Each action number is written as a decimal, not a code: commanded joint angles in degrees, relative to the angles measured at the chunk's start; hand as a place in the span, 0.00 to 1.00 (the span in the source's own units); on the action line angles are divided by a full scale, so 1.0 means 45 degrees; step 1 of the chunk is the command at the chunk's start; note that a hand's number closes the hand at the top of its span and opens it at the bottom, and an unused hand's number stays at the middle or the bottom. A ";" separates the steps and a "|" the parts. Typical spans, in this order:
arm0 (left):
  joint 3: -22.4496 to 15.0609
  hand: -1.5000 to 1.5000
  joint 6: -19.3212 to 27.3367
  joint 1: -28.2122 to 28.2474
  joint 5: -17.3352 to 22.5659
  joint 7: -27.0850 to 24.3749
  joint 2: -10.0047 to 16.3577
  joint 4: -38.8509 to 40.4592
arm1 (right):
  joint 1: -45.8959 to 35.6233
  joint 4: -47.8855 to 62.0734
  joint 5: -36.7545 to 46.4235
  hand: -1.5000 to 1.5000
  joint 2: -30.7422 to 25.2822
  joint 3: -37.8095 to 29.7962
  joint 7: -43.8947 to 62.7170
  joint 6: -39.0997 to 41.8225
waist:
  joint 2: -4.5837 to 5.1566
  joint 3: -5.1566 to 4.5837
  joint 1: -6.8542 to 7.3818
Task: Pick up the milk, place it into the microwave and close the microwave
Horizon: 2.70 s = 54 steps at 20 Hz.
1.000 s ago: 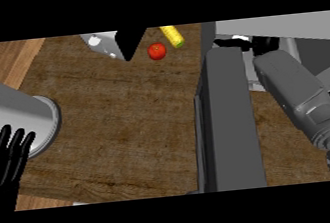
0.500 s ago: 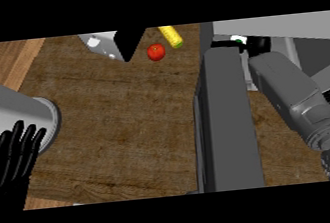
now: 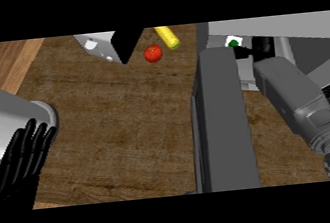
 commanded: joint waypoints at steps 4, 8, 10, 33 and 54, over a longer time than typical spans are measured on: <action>-0.0434 0.00 0.0099 -0.0078 -0.0354 -0.0185 -0.0295 0.0166 | 0.0171 -0.0068 -0.0067 0.00 -0.0421 -0.0096 -0.0245 0.0958 | -0.0099 -0.0010 -0.0235; -0.0892 0.00 0.0536 0.0009 -0.0837 -0.0498 -0.0362 0.0555 | 0.0629 -0.0154 -0.0189 0.00 -0.0366 -0.0209 -0.0780 0.1753 | -0.0234 -0.0019 -0.0543; -0.1104 0.00 0.0750 -0.0180 -0.0666 -0.0011 -0.0364 0.0002 | 0.0730 -0.0147 -0.0336 0.00 -0.0055 -0.0366 -0.0875 0.1631 | -0.0213 0.0001 -0.0428; -0.2883 0.00 -0.0506 -0.1151 -0.1717 -0.0653 0.0220 0.2989 | 0.4041 -0.0697 -0.1161 0.00 0.1270 -0.0965 -0.4201 0.5226 | -0.0753 -0.0061 -0.1636; -0.5220 1.00 -0.0203 -0.4977 -0.4206 -0.0685 -0.0362 0.8528 | 1.0389 -0.8603 -0.1285 0.00 0.1699 0.1395 -0.3018 0.7152 | -0.1039 -0.0118 -0.2474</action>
